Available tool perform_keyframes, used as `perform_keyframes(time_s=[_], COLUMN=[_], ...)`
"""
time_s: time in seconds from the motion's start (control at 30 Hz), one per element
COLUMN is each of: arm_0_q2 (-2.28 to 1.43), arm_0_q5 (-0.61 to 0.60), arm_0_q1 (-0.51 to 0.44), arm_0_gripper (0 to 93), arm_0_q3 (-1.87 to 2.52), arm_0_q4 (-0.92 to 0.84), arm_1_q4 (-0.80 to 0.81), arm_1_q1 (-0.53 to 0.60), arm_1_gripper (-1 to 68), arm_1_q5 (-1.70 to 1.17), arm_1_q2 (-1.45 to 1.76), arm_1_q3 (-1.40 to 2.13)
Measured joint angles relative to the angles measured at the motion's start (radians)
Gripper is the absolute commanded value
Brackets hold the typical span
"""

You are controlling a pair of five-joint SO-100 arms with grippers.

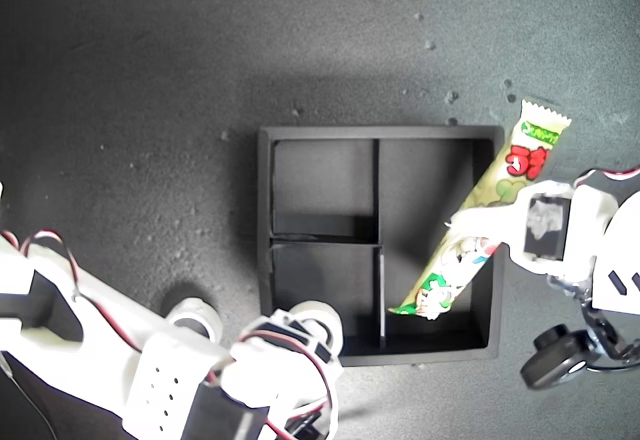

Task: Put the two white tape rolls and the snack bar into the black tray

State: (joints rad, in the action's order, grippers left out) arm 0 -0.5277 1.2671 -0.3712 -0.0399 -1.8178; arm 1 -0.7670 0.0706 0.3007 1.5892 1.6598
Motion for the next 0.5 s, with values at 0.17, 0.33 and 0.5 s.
perform_keyframes(time_s=[0.17,0.33,0.5], arm_0_q2=[-0.025,-0.097,-0.298], arm_0_q5=[-0.011,-0.011,-0.006], arm_0_q1=[0.002,0.012,0.054], arm_0_gripper=[11.3,10.7,9.2], arm_0_q3=[0.048,0.143,0.368], arm_0_q4=[0.0,0.0,0.0], arm_1_q4=[0.003,0.009,-0.014], arm_1_q1=[0.002,0.003,0.057], arm_1_gripper=[-0.3,14.8,26.6], arm_1_q5=[0.003,0.008,0.008], arm_1_q2=[0.0,-0.003,-0.049], arm_1_q3=[0.017,0.031,0.031])
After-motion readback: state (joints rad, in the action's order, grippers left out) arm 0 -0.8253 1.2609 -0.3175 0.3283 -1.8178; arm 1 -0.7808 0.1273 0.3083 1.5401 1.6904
